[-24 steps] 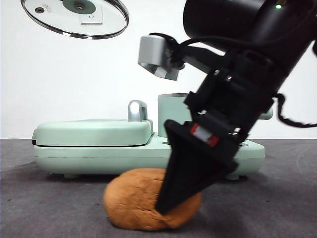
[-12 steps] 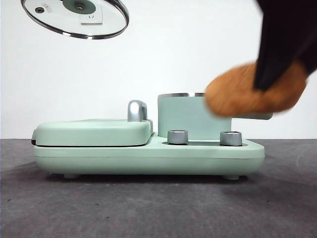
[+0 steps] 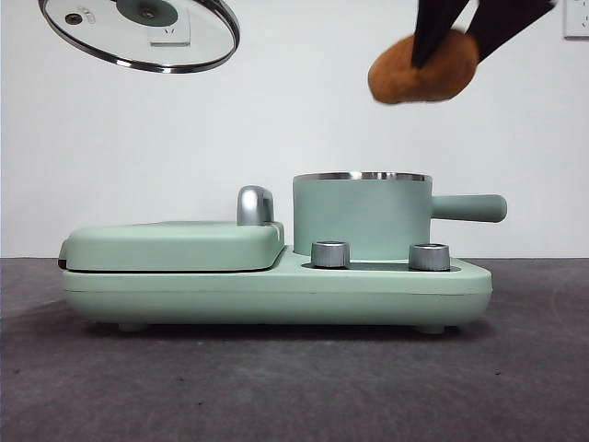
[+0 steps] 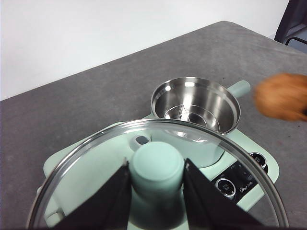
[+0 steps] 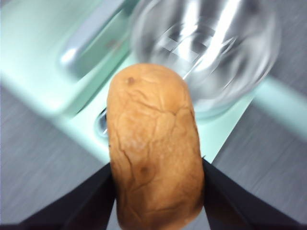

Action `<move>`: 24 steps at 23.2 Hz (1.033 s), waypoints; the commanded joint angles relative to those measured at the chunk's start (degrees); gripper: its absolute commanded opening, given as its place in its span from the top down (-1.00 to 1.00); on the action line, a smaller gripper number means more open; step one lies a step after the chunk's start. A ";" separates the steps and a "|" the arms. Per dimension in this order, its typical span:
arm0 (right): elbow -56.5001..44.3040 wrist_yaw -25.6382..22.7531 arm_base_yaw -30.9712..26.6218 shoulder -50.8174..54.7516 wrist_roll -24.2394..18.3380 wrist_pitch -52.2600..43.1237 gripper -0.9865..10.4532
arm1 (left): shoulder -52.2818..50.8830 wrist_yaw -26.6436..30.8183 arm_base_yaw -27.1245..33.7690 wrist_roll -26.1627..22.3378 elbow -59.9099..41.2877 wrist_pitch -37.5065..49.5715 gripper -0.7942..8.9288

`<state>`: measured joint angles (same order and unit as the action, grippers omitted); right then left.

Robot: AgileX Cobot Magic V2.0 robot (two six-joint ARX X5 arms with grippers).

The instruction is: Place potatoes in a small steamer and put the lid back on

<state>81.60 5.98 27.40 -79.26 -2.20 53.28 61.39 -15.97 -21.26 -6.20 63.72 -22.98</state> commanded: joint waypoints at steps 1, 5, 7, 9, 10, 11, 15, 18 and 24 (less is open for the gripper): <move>4.98 0.24 -1.05 -6.34 -2.86 -1.75 0.44 | -0.26 -0.09 -0.17 0.07 0.81 1.62 0.82; 9.53 0.39 -1.99 -12.81 -4.59 -2.78 0.44 | -0.26 -0.09 -0.17 0.13 0.81 1.60 0.82; 11.72 0.42 -2.19 -15.96 -4.76 -3.50 0.44 | -0.26 -0.09 -0.17 0.35 0.81 1.60 0.82; 13.44 0.39 -2.49 -18.73 -5.05 -4.28 0.44 | -0.26 -0.09 -0.17 0.55 0.81 1.60 0.82; 14.23 0.39 -2.58 -19.98 -5.44 -4.44 0.44 | -0.26 -0.09 -0.17 0.57 0.81 1.57 0.82; 14.86 0.39 -2.58 -21.09 -5.84 -4.63 0.44 | -0.26 -0.09 -0.17 0.59 0.81 1.57 0.82; 16.74 0.44 -2.84 -25.33 -6.03 -5.88 0.44 | -0.26 -0.09 -0.17 0.79 0.81 1.60 0.82; 16.74 0.39 -2.97 -28.11 -6.43 -7.78 0.44 | -0.26 -0.09 -0.17 0.90 0.81 1.60 0.82; 16.74 -0.04 -3.65 -31.65 -7.34 -9.77 0.44 | -0.26 -0.09 -0.17 0.90 0.81 1.60 0.82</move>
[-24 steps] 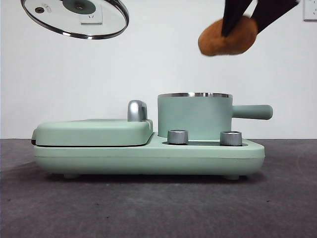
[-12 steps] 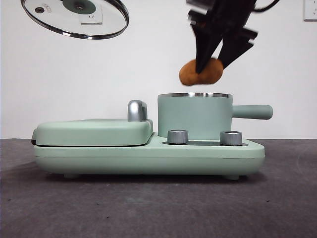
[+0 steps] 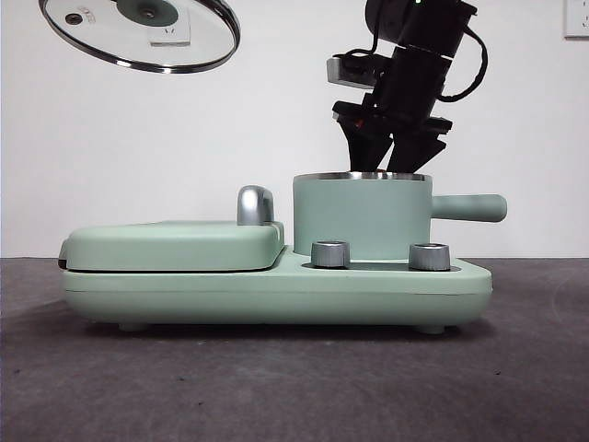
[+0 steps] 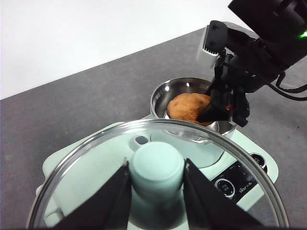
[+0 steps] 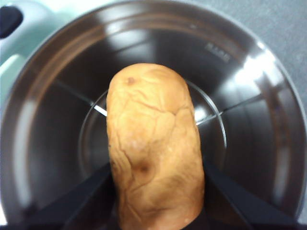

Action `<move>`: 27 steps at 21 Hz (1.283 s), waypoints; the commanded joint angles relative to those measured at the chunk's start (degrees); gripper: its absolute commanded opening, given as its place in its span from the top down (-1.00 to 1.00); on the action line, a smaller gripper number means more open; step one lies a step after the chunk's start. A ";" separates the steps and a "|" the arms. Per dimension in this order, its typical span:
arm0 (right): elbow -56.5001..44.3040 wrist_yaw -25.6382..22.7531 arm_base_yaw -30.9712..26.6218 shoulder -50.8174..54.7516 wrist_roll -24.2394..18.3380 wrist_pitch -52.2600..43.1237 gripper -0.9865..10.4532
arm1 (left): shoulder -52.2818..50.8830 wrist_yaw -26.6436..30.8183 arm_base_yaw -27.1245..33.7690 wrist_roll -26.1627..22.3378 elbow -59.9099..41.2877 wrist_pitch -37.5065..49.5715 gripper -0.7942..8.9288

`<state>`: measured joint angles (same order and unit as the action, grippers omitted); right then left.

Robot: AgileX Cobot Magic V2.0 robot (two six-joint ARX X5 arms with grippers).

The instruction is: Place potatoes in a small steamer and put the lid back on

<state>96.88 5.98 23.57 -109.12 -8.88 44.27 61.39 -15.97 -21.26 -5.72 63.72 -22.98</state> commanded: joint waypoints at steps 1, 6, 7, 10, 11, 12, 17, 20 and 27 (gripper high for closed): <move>1.46 -0.02 0.11 -2.05 -0.74 -1.01 0.44 | -0.26 -0.09 -0.17 0.42 0.81 1.57 0.82; 1.46 -0.04 0.13 -2.84 -1.03 -2.45 0.43 | -0.26 -0.09 -0.17 0.42 0.81 1.60 0.82; 1.46 -0.02 0.13 -2.84 -1.03 -2.47 0.39 | -0.26 -0.09 -0.17 0.42 0.81 1.57 0.82; 1.46 0.04 0.13 -2.84 -1.03 -2.27 0.31 | -0.26 -0.09 -0.17 0.42 0.81 1.57 0.82; 1.46 0.20 0.13 -2.84 -1.01 -2.27 0.31 | -0.26 -0.09 -0.17 0.42 0.81 1.55 0.82; 1.46 0.22 0.13 -2.84 -1.03 -2.27 0.30 | -0.26 -0.09 -0.17 0.42 0.81 1.53 0.82; 1.51 -0.04 -0.22 1.40 -1.05 -2.14 0.26 | -0.24 -0.09 -0.17 0.42 0.81 1.53 0.82; 1.46 0.20 -0.20 9.07 -0.44 0.96 0.36 | -0.24 -0.09 -0.17 0.46 0.81 1.53 0.82; -11.17 1.49 -0.44 28.79 -0.11 -1.55 0.37 | 0.11 -0.11 -0.17 0.46 0.81 1.44 0.82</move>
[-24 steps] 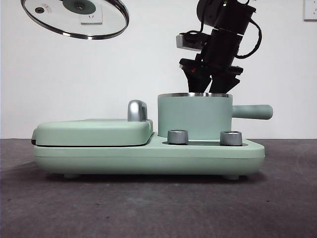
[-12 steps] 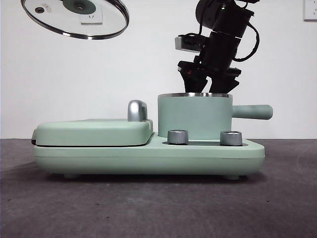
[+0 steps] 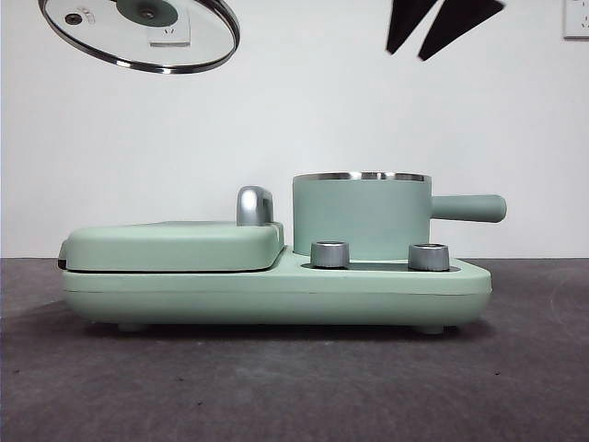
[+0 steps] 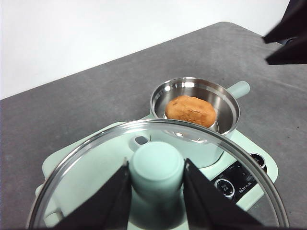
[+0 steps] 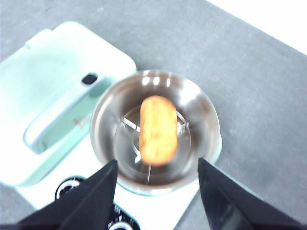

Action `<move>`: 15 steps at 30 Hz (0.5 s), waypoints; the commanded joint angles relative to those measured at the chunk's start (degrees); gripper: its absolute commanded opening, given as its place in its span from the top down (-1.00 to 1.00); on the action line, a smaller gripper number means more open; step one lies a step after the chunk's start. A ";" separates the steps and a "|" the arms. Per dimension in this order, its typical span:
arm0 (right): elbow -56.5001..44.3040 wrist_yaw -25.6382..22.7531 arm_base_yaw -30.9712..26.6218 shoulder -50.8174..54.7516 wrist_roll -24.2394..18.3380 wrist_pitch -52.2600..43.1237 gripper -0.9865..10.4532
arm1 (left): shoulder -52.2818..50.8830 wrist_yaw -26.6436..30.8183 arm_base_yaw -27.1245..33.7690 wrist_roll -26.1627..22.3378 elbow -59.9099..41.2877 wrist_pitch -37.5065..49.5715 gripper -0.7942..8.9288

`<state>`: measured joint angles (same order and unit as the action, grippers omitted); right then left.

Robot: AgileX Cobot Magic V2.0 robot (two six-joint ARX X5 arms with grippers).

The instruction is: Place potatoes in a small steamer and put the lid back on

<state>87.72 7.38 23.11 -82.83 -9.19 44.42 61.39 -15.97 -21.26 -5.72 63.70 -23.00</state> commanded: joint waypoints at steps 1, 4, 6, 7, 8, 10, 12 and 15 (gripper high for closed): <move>-4.83 0.07 -0.13 5.22 0.42 -2.91 0.37 | 0.28 -0.11 -0.17 0.55 0.83 1.40 0.82; -12.81 0.09 -0.13 12.90 1.97 -5.95 0.37 | 1.05 -0.15 -0.17 1.86 0.83 0.68 0.82; -16.26 0.09 -0.11 16.37 2.82 -6.51 0.37 | 1.55 -0.44 -0.20 2.23 0.83 0.11 0.82; -17.99 0.09 -0.11 18.16 3.13 -6.60 0.37 | 1.84 -0.96 -0.20 2.21 0.83 -0.17 0.82; -19.63 0.07 -0.11 19.87 3.61 -6.62 0.37 | 2.08 -1.49 -0.20 2.25 0.83 -0.24 0.82; -22.69 0.09 -0.11 23.15 4.81 -6.78 0.37 | 2.45 -2.64 -0.20 2.25 0.83 -0.13 0.82; -25.75 0.07 -0.11 26.43 6.03 -7.13 0.37 | 2.84 -3.43 -0.33 2.23 0.83 0.37 0.82; -30.97 0.04 -0.09 31.80 8.22 -9.16 0.37 | 3.50 -3.58 -0.92 2.23 0.83 1.84 0.82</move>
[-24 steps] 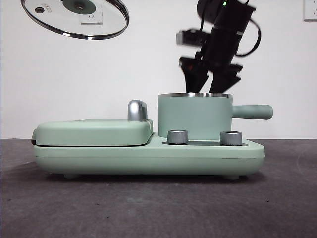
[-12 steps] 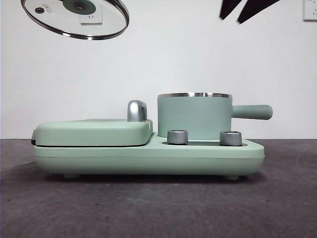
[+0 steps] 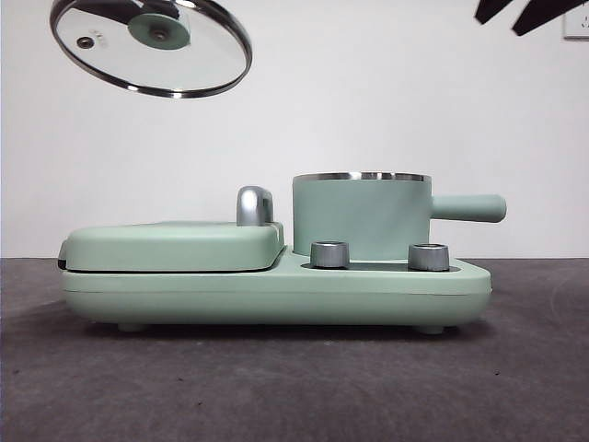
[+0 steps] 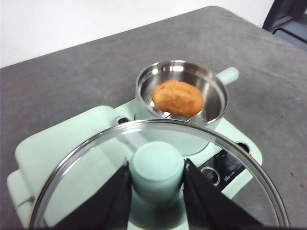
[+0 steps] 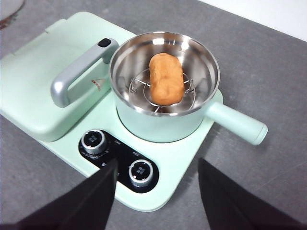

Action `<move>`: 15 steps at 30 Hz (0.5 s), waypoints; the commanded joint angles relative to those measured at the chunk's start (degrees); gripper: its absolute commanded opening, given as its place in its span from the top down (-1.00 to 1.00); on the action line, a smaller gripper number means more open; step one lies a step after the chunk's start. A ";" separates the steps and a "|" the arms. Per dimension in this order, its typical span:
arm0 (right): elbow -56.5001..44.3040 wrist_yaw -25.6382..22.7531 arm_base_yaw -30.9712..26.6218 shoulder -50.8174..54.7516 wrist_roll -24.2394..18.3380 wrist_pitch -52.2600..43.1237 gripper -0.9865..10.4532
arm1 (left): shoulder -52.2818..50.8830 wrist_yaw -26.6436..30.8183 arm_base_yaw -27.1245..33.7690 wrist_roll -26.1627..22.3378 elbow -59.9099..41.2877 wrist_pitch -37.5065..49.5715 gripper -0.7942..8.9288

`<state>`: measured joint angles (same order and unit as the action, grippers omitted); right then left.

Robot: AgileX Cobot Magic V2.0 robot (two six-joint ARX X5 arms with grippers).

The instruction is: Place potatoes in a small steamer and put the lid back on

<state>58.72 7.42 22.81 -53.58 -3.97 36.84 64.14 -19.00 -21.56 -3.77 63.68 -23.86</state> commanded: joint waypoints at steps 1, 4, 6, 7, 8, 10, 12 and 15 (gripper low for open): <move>-3.98 -0.02 0.28 4.83 3.61 -2.23 0.37 | 1.01 -0.55 -0.92 0.13 0.85 3.39 0.82; -7.93 -0.04 0.31 10.08 3.96 -2.69 0.37 | 2.16 -0.55 -2.03 0.09 0.85 6.25 0.82; -9.75 0.04 0.31 13.11 4.00 -2.49 0.37 | 3.21 -0.55 -2.95 -0.02 0.85 8.72 0.82; -10.51 0.04 0.31 14.64 4.00 -2.25 0.37 | 4.07 -0.55 -3.56 -0.04 0.85 10.34 0.82; -10.97 0.04 0.31 15.78 3.98 -1.92 0.37 | 4.81 -0.55 -4.07 -0.02 0.85 11.76 0.82; -11.17 0.04 0.31 17.75 3.98 -0.72 0.37 | 6.60 -0.52 -5.09 -0.02 0.87 14.73 0.82; -11.17 0.02 0.31 19.37 3.98 -0.02 0.37 | 8.63 -0.52 -6.14 -0.02 0.92 17.70 0.82; -11.17 0.02 0.31 20.76 3.98 0.50 0.37 | 11.87 -0.50 -7.56 0.00 1.53 21.44 0.82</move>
<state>47.18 7.44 22.81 -32.51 -0.93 37.45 75.09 -19.27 -28.58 -3.73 63.68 -4.71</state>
